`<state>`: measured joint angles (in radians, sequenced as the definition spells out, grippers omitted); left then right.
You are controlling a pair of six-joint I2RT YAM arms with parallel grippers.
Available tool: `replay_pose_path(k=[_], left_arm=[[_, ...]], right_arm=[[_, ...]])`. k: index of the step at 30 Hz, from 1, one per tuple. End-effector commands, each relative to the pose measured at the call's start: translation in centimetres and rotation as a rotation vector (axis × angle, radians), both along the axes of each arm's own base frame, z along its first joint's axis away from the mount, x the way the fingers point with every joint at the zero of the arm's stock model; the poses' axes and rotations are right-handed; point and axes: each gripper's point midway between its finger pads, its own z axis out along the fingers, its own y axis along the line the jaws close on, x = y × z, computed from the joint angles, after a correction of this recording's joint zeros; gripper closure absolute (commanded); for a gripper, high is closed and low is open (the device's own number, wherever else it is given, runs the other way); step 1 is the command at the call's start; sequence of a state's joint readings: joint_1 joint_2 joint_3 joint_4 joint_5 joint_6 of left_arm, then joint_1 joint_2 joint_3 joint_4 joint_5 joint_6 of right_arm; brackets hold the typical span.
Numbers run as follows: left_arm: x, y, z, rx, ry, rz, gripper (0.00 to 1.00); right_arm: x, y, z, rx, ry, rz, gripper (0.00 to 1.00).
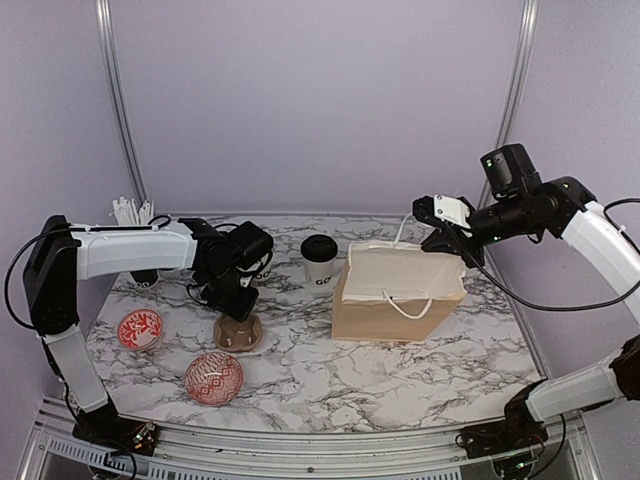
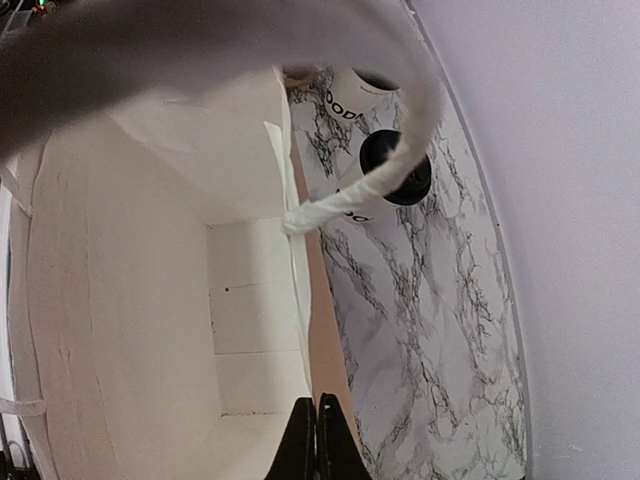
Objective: Pack the takeout coffee
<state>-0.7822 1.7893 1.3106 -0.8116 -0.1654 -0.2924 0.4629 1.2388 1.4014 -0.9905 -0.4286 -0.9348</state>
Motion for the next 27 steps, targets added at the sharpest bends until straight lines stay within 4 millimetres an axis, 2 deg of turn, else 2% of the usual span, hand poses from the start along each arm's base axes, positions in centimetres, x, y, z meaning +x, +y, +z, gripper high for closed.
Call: replay_pose_path(k=[1, 10, 17, 27], left_arm=[[2.5, 0.1, 3.3, -0.050, -0.121, 0.127, 0.53], [4.2, 0.7, 1.9, -0.083, -0.097, 0.275, 0.50], [4.1, 1.2, -0.2, -0.077, -0.040, 0.304, 0.55], [4.1, 2.4, -2.1, -0.034, -0.003, 0.358, 0.56]], right_arm=[[-0.6, 0.3, 0.6, 0.030, -0.006, 0.006, 1.00], [-0.7, 0.3, 0.9, 0.036, -0.011, 0.007, 1.00], [-0.8, 0.4, 0.8, 0.039, -0.012, 0.011, 1.00], [-0.7, 0.3, 0.6, 0.032, -0.014, 0.010, 1.00]])
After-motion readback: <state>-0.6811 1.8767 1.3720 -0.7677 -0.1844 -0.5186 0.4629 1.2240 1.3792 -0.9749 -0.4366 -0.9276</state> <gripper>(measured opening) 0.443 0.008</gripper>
